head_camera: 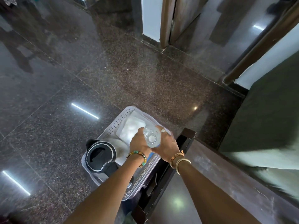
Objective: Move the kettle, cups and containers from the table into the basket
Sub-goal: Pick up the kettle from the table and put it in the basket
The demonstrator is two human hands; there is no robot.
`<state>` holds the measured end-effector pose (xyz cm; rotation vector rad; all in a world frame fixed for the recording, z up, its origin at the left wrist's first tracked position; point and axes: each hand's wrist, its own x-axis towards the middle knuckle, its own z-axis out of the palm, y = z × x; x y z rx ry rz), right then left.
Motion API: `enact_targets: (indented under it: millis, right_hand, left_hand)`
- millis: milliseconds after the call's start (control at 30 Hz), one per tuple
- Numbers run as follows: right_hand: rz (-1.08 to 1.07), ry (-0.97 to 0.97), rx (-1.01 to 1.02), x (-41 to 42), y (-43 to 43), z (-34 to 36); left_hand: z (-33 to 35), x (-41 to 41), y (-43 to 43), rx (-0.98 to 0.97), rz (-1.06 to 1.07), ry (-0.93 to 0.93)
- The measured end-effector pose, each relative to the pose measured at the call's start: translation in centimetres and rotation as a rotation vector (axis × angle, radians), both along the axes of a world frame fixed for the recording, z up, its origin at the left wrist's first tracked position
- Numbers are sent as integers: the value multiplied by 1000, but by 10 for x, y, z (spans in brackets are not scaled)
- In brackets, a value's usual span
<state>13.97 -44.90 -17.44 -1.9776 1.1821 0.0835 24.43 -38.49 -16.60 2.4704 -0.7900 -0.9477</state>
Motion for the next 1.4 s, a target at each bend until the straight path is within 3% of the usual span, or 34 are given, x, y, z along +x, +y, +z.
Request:
enact_targets:
  millis: [300, 600, 1067, 1400]
  right_hand:
    - [-73, -16, -82, -59, 29, 105]
    - [-119, -33, -170, -134, 86, 186]
    - [-382, 28, -317, -244, 175, 229]
    - [-619, 6, -327, -339, 238, 236]
  left_hand:
    - [121, -48, 29, -66, -113, 15]
    - [207, -117, 77, -70, -257, -82]
    - [236, -205, 134, -232, -605, -64]
    - [255, -303, 168, -239, -825, -71]
